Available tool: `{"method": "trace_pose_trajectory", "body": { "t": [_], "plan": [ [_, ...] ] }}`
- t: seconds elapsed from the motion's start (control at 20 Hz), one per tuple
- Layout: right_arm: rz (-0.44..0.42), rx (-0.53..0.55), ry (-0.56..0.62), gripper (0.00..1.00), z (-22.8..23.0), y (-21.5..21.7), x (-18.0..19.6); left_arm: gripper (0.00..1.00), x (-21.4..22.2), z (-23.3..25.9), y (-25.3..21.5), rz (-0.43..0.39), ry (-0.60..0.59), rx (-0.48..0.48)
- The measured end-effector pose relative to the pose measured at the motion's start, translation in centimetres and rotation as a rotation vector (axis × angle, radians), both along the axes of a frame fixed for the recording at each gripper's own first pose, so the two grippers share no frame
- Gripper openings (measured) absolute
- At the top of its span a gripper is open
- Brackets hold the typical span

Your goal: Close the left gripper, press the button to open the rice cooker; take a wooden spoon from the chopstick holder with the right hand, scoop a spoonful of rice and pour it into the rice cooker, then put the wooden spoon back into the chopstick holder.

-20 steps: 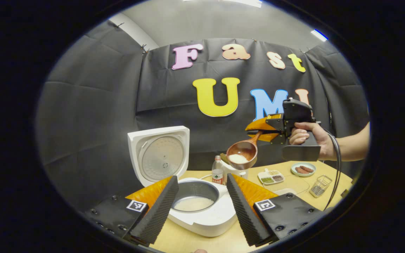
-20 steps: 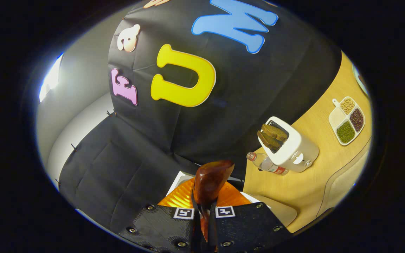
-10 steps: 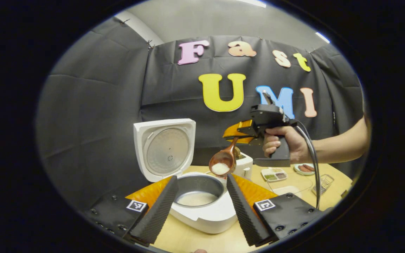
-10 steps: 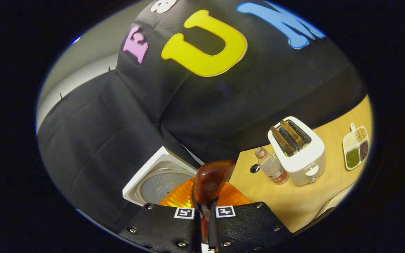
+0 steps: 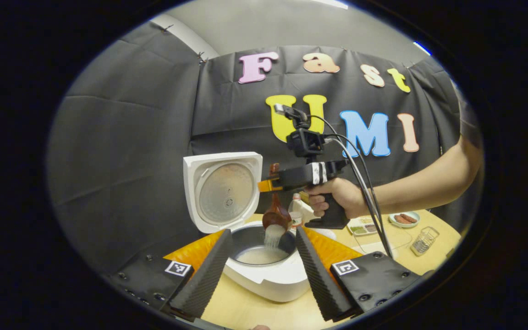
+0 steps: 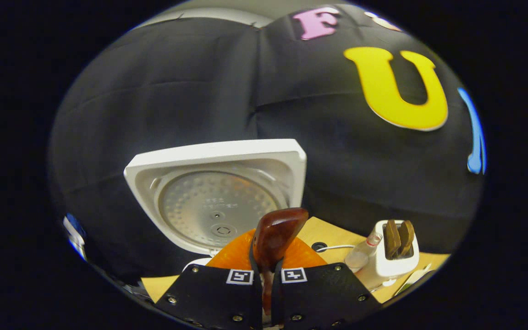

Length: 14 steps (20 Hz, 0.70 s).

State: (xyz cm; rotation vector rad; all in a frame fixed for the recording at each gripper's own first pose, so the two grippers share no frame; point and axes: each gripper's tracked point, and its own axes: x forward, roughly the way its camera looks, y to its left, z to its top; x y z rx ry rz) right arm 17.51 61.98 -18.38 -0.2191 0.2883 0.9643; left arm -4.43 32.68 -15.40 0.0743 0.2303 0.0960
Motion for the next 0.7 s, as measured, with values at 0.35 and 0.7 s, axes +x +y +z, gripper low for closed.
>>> {"method": "trace_pose_trajectory", "body": {
  "t": [0.35, 0.7],
  "plan": [
    [0.130, -0.018, -0.222, 0.08, 3.7, 0.2, -4.5, 0.96, -0.2, -0.1, 0.5, 0.021, -0.003, -0.014],
    [-0.100, 0.417, 0.193, 0.08, 10.5, -7.6, -1.7, 0.96, -1.1, 1.9, -1.1, -0.003, -0.061, -0.046]
  ]
}}
